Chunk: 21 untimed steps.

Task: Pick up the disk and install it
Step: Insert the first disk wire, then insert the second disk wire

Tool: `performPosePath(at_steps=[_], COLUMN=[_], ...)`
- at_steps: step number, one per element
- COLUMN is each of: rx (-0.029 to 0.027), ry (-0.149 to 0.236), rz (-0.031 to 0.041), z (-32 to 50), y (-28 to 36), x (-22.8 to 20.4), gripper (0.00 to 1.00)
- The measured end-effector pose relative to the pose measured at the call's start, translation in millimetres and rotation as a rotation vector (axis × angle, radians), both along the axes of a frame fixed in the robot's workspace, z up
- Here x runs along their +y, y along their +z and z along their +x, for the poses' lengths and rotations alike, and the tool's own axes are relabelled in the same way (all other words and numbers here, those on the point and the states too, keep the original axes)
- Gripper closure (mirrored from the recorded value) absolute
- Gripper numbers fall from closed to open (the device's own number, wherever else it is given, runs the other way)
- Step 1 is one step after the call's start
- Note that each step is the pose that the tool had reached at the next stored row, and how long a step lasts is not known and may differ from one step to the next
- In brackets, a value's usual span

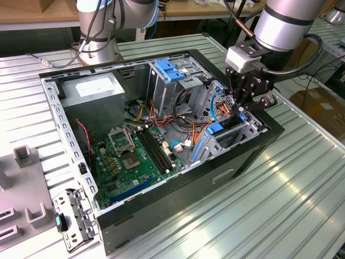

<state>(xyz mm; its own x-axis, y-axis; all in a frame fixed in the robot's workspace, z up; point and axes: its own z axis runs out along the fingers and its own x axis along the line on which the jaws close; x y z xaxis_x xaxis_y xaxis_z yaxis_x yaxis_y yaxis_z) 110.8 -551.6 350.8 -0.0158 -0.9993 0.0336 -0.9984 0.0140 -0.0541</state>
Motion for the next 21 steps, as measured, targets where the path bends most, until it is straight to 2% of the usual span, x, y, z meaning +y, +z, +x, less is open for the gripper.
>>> performPosePath(at_steps=[11,18,19,21], rx=[0.0000,0.0000,0.0000,0.0000], ry=[0.000,0.000,0.000,0.000], rz=[-0.0001,0.0004,0.0011,0.0011], z=[-0.1,-14.8,-14.8,-14.8], y=[0.2,0.2,2.1,11.2], x=[0.0,-0.1,0.1,2.1], gripper=[0.89,0.89,0.89,0.89])
